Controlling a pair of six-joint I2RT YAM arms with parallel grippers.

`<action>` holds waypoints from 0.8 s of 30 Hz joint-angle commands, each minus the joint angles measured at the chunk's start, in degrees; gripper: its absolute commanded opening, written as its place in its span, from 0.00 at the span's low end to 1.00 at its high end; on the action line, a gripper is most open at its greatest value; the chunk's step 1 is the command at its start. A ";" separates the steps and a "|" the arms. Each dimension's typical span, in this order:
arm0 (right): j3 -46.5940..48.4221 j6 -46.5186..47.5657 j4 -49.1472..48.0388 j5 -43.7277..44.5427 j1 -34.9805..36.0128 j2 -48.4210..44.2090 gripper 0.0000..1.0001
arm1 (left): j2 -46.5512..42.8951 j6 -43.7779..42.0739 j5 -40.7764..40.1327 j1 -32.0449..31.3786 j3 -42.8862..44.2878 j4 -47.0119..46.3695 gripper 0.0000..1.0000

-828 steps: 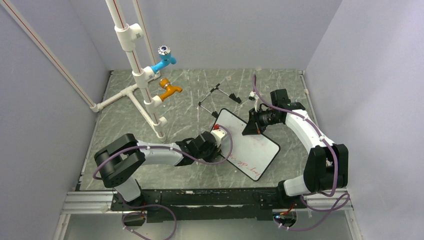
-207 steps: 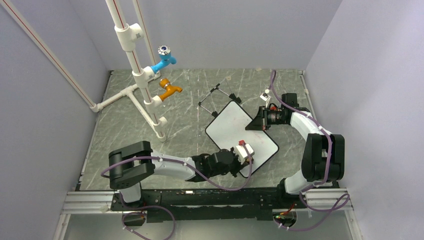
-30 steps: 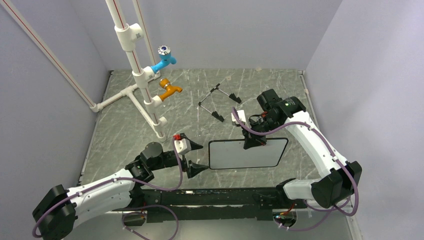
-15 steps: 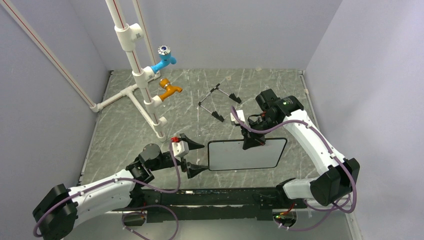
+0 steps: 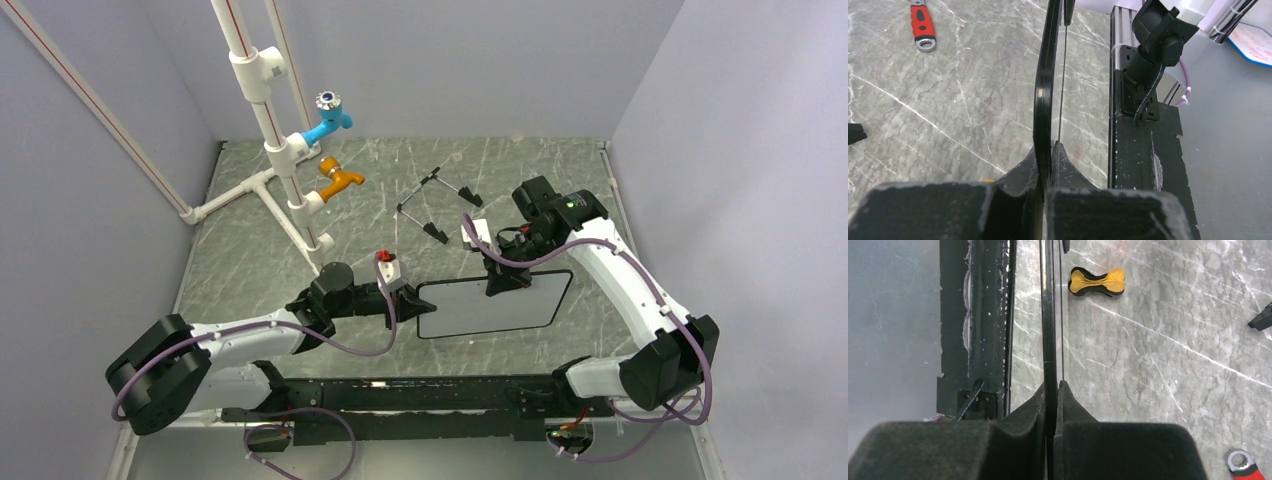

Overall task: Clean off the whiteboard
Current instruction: Pass from the right arm to the left, then place the whiteboard at the center of the board.

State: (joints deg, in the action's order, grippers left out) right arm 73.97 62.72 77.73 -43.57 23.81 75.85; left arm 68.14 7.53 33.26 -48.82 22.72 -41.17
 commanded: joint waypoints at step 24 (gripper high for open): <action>-5.33 -37.09 -35.77 -21.84 -40.53 -13.44 0.93 | -0.91 7.72 -31.21 6.39 21.76 -0.37 0.00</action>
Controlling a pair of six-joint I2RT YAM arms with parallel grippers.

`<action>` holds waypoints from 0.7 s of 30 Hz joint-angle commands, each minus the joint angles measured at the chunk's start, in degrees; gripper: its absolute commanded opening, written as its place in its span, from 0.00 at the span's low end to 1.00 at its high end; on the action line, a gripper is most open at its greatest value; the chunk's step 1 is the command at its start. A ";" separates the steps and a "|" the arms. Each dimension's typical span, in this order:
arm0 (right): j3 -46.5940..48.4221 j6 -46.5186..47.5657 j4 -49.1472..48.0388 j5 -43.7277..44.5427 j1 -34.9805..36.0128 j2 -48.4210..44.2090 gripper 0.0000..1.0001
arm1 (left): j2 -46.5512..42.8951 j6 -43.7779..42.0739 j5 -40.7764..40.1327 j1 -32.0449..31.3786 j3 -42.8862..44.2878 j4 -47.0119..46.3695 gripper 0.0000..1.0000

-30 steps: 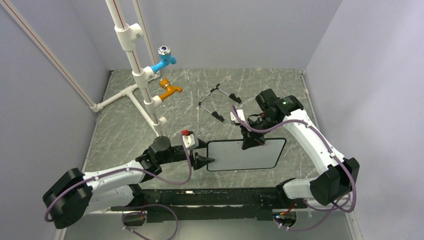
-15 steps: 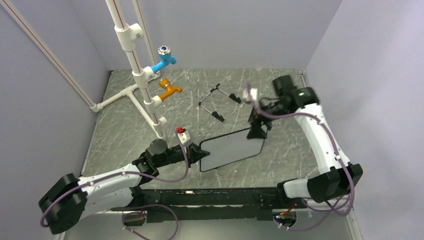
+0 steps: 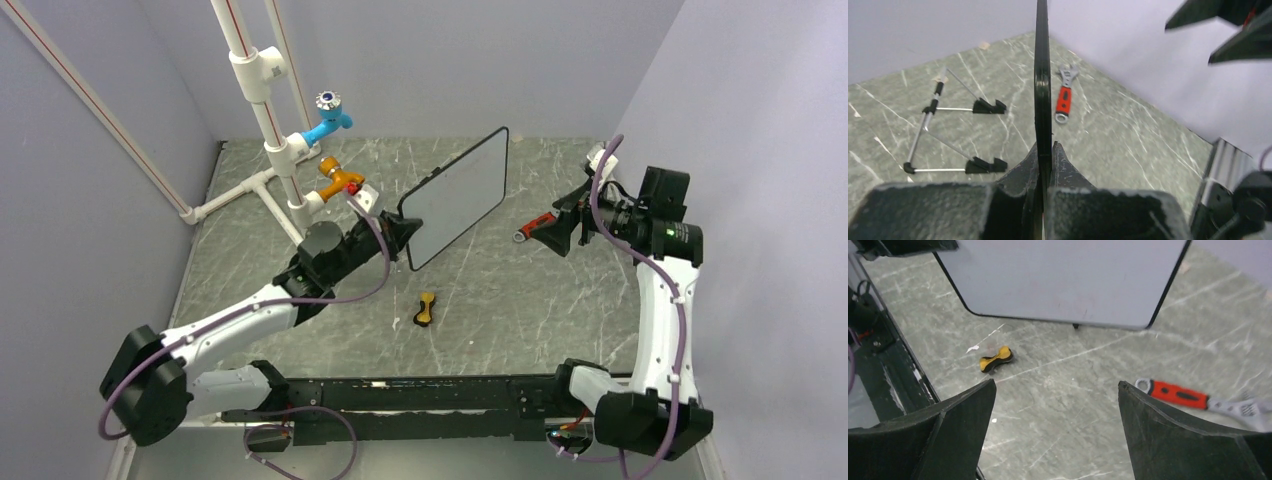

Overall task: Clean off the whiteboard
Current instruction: Place the whiteboard at the center of the board.

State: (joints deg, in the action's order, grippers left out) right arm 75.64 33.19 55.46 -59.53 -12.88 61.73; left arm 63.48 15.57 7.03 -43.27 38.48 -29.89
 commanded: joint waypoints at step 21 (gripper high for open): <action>-11.68 -0.49 -7.48 -10.12 -5.32 5.93 0.93 | 32.18 2.51 5.80 11.43 21.66 -17.80 0.00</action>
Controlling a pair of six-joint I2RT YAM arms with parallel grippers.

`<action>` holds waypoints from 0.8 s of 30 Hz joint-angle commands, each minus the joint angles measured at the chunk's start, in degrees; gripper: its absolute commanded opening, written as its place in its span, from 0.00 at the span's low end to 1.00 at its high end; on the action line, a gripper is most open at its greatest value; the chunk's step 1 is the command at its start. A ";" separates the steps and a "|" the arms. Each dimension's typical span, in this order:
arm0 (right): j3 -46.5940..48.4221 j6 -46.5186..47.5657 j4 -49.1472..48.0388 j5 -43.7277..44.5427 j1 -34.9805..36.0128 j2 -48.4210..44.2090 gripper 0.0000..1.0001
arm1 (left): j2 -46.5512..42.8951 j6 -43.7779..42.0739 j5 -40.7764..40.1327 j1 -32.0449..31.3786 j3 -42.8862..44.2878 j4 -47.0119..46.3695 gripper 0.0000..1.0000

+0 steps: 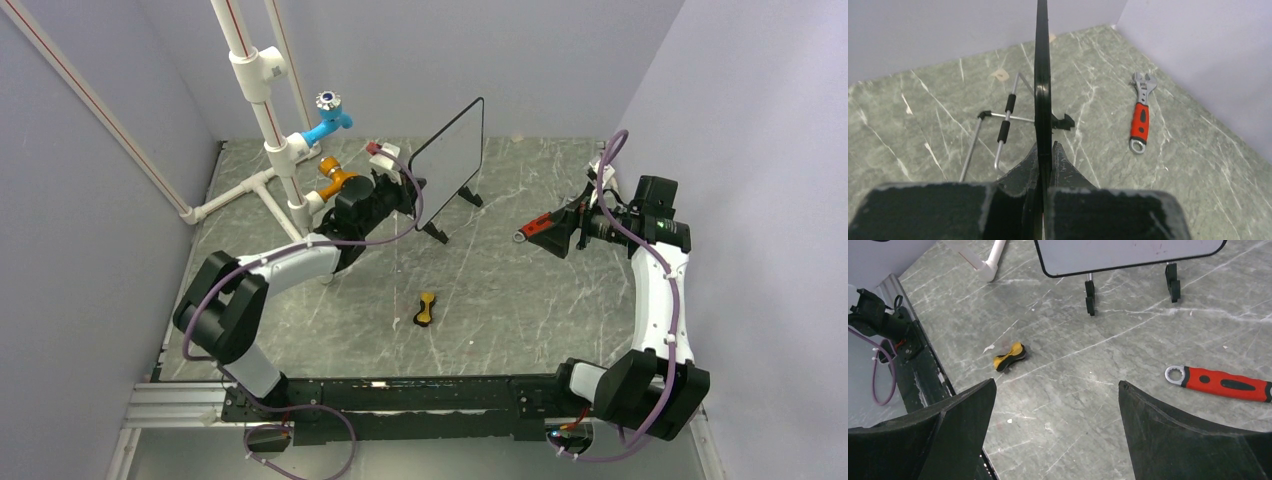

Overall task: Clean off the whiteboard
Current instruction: Place the whiteboard at the center of the board.

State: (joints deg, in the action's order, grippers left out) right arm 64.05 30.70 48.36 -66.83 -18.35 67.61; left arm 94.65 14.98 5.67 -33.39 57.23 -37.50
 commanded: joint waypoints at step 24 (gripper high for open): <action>-0.59 2.25 -0.33 -1.63 2.14 1.74 0.94 | 4.12 6.37 6.89 4.05 -0.56 -13.63 0.00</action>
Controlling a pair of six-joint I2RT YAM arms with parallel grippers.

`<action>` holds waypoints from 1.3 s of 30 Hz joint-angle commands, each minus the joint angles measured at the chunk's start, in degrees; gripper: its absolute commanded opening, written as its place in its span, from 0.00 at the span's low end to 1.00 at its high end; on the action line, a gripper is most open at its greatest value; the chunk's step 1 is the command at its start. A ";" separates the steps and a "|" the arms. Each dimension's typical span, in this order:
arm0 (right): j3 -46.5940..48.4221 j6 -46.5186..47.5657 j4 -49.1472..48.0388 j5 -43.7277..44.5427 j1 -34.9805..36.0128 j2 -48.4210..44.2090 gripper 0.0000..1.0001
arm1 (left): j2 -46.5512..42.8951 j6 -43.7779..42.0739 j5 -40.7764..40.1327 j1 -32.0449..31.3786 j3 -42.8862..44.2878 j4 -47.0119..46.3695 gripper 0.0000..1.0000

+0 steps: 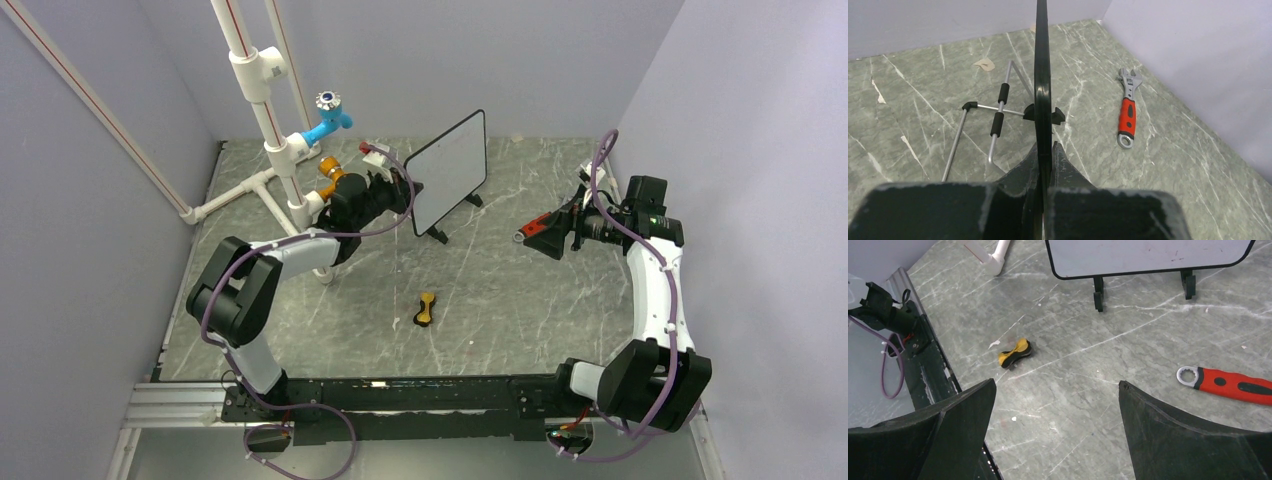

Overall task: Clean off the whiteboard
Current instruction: Place the whiteboard at the center of the board.

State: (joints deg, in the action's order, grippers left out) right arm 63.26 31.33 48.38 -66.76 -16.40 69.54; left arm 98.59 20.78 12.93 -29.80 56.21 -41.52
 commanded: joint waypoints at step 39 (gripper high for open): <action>0.37 2.33 0.29 -1.21 0.95 0.67 0.95 | -3.62 -2.30 -4.21 0.63 -13.83 -8.84 0.78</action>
State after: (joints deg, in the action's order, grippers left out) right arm 63.24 31.99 48.64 -66.74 -15.64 70.24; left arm 99.11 20.21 10.50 -29.17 43.51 -50.63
